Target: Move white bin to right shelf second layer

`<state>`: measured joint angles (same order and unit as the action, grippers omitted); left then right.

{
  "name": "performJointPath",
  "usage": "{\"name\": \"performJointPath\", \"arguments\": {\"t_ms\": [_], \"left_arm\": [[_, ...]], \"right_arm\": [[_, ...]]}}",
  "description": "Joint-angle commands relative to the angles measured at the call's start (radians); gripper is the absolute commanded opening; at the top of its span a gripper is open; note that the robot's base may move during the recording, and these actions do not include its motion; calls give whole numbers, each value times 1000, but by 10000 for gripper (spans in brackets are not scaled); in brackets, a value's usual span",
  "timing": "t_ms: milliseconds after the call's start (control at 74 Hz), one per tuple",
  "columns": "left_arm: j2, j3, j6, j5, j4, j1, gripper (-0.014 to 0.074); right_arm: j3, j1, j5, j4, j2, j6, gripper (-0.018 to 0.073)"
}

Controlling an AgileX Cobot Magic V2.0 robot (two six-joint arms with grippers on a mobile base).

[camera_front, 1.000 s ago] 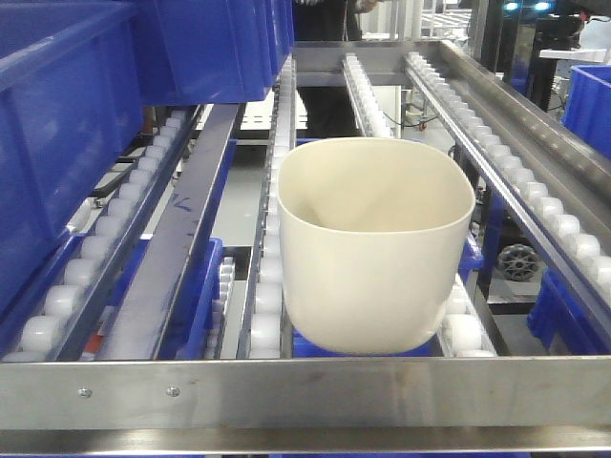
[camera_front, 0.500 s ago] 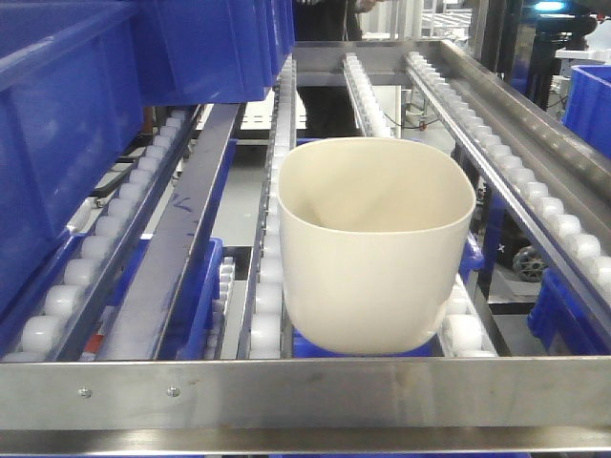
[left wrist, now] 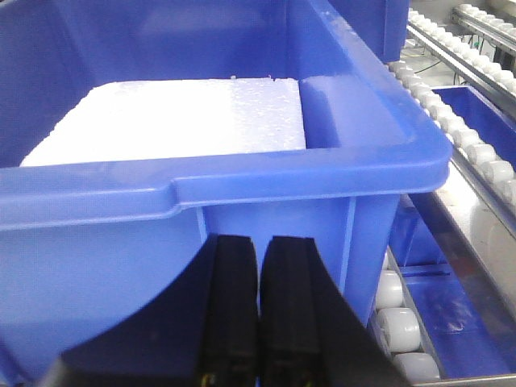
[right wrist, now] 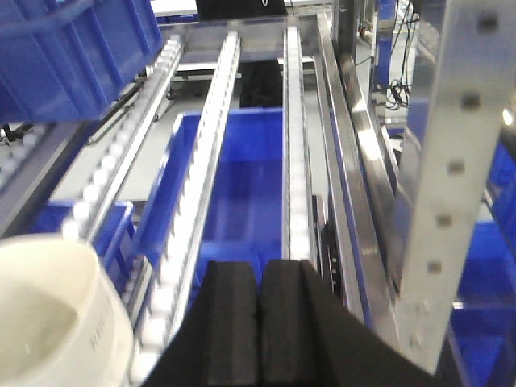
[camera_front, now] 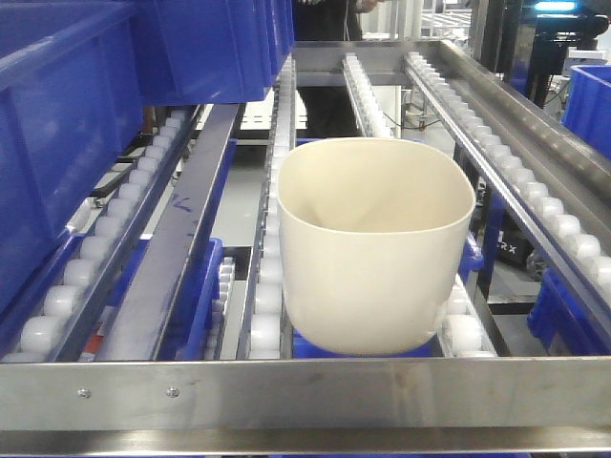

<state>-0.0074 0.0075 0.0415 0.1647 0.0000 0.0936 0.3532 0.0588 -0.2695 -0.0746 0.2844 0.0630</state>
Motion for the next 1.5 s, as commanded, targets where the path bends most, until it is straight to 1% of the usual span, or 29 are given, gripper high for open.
{"name": "performJointPath", "arguments": {"t_ms": [0, 135, 216, 338, 432, 1486], "left_arm": [[-14, 37, -3, -87, 0, 5, 85], [-14, 37, -3, -87, 0, 5, 85], [-14, 37, -3, -87, 0, 5, 85], [-14, 37, -3, -87, 0, 5, 85], [-14, 37, -3, -87, 0, 5, 85], [-14, 37, -3, -87, 0, 5, 85]], "right_arm": [[-53, -5, 121, 5, -44, -9, 55], [-204, -7, 187, 5, -146, -9, 55], [-272, -24, 214, -3, -201, -8, 55], [-337, -59, 244, -13, -283, -8, 55], [-366, -70, 270, -13, -318, -8, 55], [-367, -71, 270, -13, -315, -8, 55]]}}
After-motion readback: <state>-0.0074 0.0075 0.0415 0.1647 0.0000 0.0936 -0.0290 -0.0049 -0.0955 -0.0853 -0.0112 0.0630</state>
